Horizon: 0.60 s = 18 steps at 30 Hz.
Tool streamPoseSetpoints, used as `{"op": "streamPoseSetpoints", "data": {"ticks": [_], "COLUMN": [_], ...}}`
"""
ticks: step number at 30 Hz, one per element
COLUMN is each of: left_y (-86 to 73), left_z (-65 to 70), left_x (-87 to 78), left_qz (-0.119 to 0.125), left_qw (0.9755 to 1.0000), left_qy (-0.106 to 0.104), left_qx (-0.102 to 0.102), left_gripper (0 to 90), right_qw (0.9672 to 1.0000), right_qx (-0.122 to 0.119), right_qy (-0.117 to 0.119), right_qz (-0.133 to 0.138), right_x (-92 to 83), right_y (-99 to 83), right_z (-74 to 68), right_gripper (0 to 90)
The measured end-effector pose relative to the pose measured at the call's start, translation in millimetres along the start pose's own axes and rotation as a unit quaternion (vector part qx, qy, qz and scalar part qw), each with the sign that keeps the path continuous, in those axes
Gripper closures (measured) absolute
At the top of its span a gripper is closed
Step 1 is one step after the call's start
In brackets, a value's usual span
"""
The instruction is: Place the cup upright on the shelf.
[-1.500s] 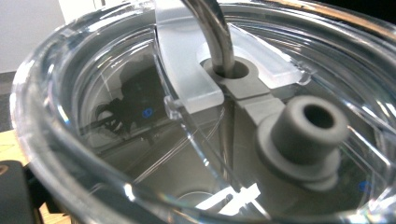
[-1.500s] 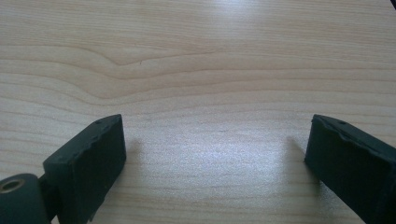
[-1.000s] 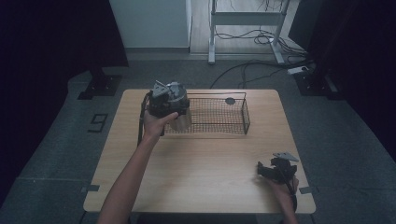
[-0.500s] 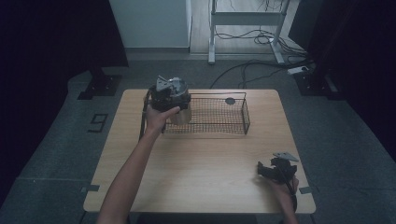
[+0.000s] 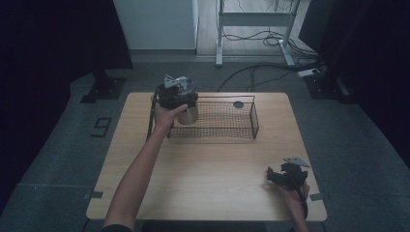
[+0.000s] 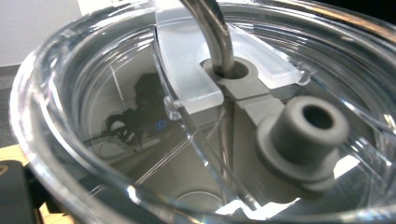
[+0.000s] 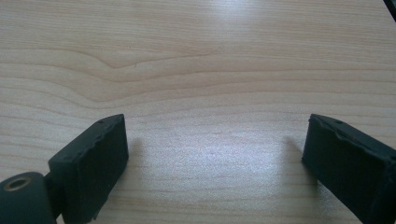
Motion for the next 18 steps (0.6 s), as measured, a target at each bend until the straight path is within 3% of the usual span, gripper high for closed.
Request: {"op": "streamPoseSetpoints", "data": {"ticks": [4, 9, 18], "left_y": [0.2, -7.3, -22.1], "left_z": [1.0, -2.1, -10.0], "left_x": [8.3, 25.3, 41.0], "left_qz": [-0.005, -0.019, -0.034], "left_qw": [1.0, 0.9997, 0.9991], "left_qy": [0.001, 0.013, 0.025], "left_qx": [0.007, 0.0, -0.008], "left_gripper": [3.8, 3.8, 3.8], "right_qw": [1.0, 1.0, 1.0], "right_qx": [0.0, 0.0, 0.0], "right_qy": [0.0, -0.001, -0.001], "right_qz": [0.0, 0.0, 0.0], "right_x": [0.0, 0.0, 0.0], "right_y": [0.0, 0.0, -0.1], "right_z": [0.2, 0.2, 0.1], "right_gripper": [6.8, 6.9, 6.9]}}
Point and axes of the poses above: each handheld gripper's, and its own axes: x roughly forward along the jaws, y roughly out of its top, z roughly to its right, the point moved 8 cm from there along x, roughly forward along the jaws, and after that the axes turned 15 degrees about -x, right-handed, at the moved point
